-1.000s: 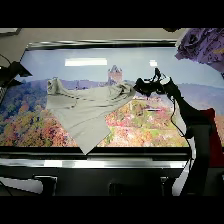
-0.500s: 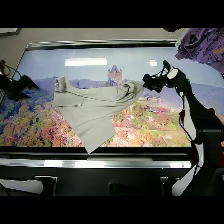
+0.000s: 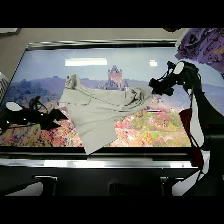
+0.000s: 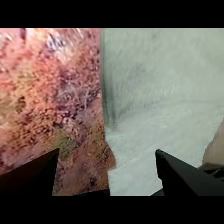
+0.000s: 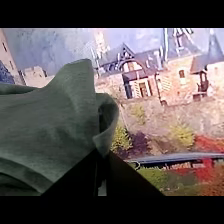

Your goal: Fold the clothes and pants, and hang the long-sleeved shirts on hangers.

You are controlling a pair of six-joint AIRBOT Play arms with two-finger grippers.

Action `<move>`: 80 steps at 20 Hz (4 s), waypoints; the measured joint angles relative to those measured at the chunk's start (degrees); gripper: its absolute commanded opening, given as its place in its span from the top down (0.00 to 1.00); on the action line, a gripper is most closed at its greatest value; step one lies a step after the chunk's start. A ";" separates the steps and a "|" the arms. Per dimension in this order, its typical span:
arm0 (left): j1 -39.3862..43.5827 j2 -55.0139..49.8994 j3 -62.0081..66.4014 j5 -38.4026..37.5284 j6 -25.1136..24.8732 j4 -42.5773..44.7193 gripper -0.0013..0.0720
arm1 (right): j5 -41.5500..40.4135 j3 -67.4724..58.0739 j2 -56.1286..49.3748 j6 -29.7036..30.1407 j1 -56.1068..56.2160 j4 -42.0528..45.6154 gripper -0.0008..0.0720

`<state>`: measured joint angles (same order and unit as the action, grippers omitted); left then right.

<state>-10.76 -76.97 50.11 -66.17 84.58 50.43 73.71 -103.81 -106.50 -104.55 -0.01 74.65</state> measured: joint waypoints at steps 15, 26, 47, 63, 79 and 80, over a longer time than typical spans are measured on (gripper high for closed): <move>7.65 -1.55 -6.19 13.66 -2.78 -5.73 0.00 | 7.26 0.00 0.68 -1.81 0.00 0.85 0.94; 10.49 -6.21 -3.23 16.00 -5.01 -11.87 0.95 | 6.82 0.00 2.86 -1.77 0.02 1.05 0.95; -3.06 24.15 65.02 -7.34 14.34 17.25 0.95 | -8.04 -0.02 58.10 2.93 -0.11 4.42 0.94; 2.36 -19.96 43.56 15.87 12.70 14.16 0.94 | -11.19 0.09 -0.17 -2.01 -0.07 -15.34 0.93; -10.32 -8.59 37.90 2.27 10.91 16.20 0.07 | -1.53 1.16 -3.34 15.32 -17.29 -22.32 0.33; -11.06 -7.04 36.17 1.27 10.88 16.65 0.07 | -0.24 1.55 -3.91 16.48 -17.55 -22.14 0.33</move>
<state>-21.82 -84.01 86.28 -64.90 95.46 67.09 73.47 -102.26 -110.41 -88.07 -17.56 52.51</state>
